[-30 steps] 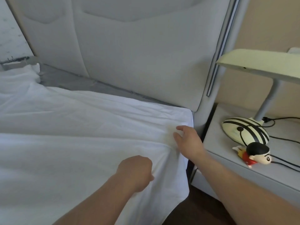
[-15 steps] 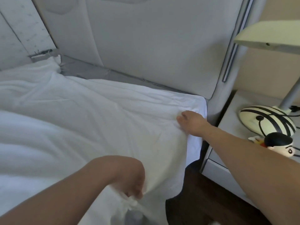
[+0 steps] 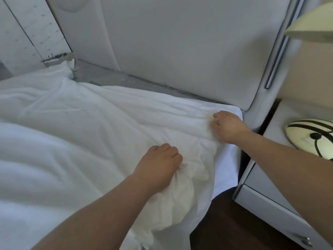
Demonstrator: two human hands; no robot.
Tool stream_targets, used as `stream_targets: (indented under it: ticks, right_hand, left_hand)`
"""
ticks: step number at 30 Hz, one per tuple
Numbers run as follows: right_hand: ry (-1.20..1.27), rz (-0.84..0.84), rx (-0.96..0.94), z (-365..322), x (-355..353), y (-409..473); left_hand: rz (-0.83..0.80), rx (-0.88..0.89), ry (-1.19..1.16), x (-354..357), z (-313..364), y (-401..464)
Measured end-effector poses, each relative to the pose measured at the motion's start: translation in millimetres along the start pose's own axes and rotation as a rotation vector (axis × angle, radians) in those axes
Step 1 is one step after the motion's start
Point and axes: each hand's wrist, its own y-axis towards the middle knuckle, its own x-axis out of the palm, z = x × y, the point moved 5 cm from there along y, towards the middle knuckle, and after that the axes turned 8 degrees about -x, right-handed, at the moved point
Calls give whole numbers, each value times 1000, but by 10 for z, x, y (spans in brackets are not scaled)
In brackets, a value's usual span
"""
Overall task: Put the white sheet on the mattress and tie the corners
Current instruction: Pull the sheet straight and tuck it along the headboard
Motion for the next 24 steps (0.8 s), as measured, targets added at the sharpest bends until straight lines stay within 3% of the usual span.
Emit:
stream_targets:
  ticks: [2, 6, 8, 11, 13, 15, 18, 21, 24]
  right_hand:
    - [-40, -41, 9, 24, 47, 11]
    - [-184, -53, 21, 88, 13, 107]
    - [-182, -75, 36, 103, -7, 195]
    - [-221, -95, 25, 84, 1, 266]
    - [-267, -69, 2, 49, 9, 290]
    - [-311, -34, -20, 17, -7, 343]
    - [-246, 136, -22, 8, -130, 486]
    - [-138, 221, 28, 77, -197, 626]
    - [-138, 37, 131, 221, -27, 724]
  left_hand:
    - [16, 50, -43, 16, -19, 5]
    - [-209, -163, -145, -97, -95, 0]
    - [-261, -193, -119, -159, -138, 36]
    - [-471, -207, -85, -143, -152, 115]
    - [-557, -258, -171, -93, -187, 172]
    - [-485, -362, -273, -122, -257, 281]
    - [-302, -459, -151, -81, -423, 425]
    - [-540, -446, -86, 211, -410, 431]
    - [-647, -390, -94, 411, -368, 426]
